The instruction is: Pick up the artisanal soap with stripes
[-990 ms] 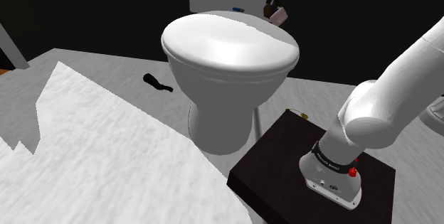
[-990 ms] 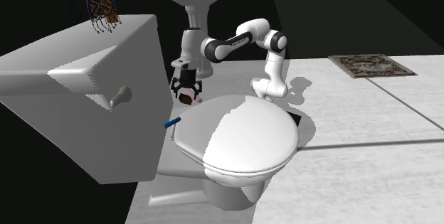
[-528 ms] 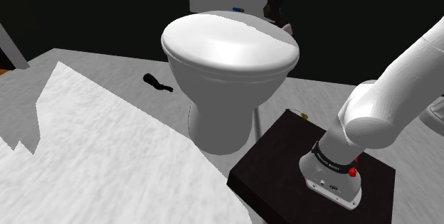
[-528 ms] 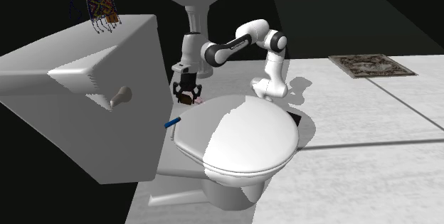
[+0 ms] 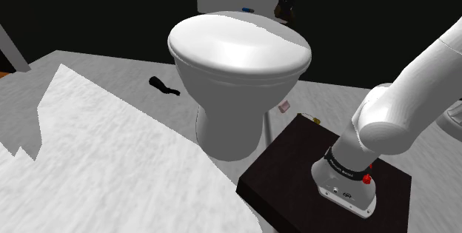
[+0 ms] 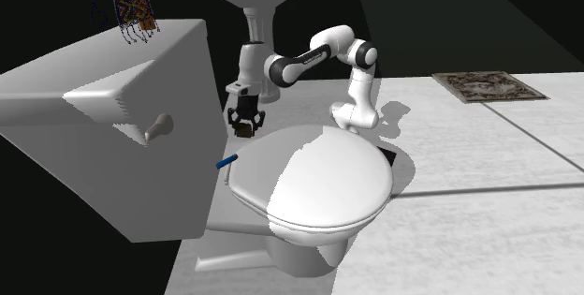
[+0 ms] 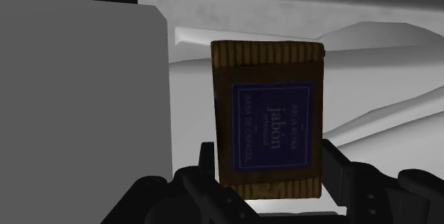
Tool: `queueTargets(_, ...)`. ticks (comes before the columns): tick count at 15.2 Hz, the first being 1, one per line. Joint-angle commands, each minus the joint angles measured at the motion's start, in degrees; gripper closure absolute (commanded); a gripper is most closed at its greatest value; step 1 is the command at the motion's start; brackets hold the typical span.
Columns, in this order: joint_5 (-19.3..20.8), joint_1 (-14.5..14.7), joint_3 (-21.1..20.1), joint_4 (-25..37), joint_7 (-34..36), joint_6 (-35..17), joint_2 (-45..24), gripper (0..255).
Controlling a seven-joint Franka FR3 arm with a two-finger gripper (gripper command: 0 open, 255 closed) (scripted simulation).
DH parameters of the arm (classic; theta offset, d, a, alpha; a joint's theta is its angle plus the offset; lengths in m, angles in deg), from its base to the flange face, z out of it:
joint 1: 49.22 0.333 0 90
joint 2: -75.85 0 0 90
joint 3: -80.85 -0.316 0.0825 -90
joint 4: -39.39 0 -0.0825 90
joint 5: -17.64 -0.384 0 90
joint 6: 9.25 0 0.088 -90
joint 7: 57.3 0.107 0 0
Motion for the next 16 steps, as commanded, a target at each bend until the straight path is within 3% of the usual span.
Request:
queueTargets(1,0.08,0.03,-0.08,1.22,0.19,1.24,0.04,255)
queueTargets(16,-0.73,0.27,0.12,13.12,0.56,11.57,-1.79,255)
